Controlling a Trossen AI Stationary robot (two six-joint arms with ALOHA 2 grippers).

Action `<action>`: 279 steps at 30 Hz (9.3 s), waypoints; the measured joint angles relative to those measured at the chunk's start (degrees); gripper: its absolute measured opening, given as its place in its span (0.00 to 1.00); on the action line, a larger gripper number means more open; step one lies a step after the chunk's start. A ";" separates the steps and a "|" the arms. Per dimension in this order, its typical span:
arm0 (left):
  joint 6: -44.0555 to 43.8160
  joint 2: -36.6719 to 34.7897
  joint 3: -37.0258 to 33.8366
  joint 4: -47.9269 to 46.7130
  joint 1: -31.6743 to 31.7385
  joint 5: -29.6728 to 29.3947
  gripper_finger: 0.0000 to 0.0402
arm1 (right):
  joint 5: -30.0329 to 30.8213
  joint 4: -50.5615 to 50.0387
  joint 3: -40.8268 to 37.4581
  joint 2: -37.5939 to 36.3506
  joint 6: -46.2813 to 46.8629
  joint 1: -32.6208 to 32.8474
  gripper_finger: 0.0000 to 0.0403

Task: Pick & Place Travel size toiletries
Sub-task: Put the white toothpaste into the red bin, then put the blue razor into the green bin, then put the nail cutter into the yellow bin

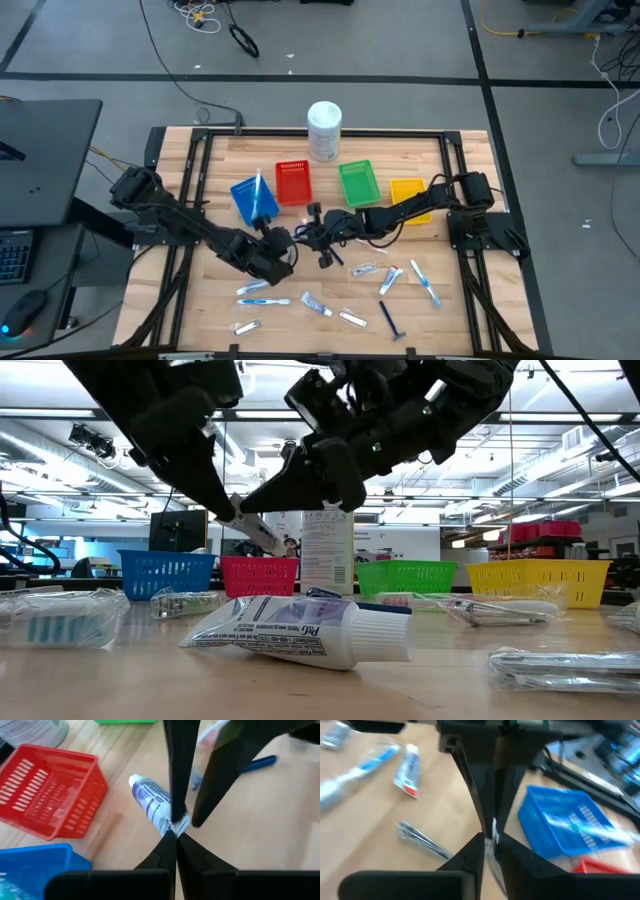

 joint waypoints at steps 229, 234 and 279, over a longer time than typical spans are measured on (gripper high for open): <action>1.50 -18.69 -17.07 2.82 -1.63 -2.99 0.34 | -18.36 -31.72 -16.45 -28.56 28.11 -2.49 0.37; 1.50 -18.69 -17.07 2.82 -1.63 -3.00 0.34 | -15.94 -35.15 -16.45 -27.64 29.18 5.43 0.37; 0.29 -18.69 -17.07 2.79 -1.64 2.55 0.34 | -10.37 -30.63 -16.64 -15.47 34.34 12.19 0.15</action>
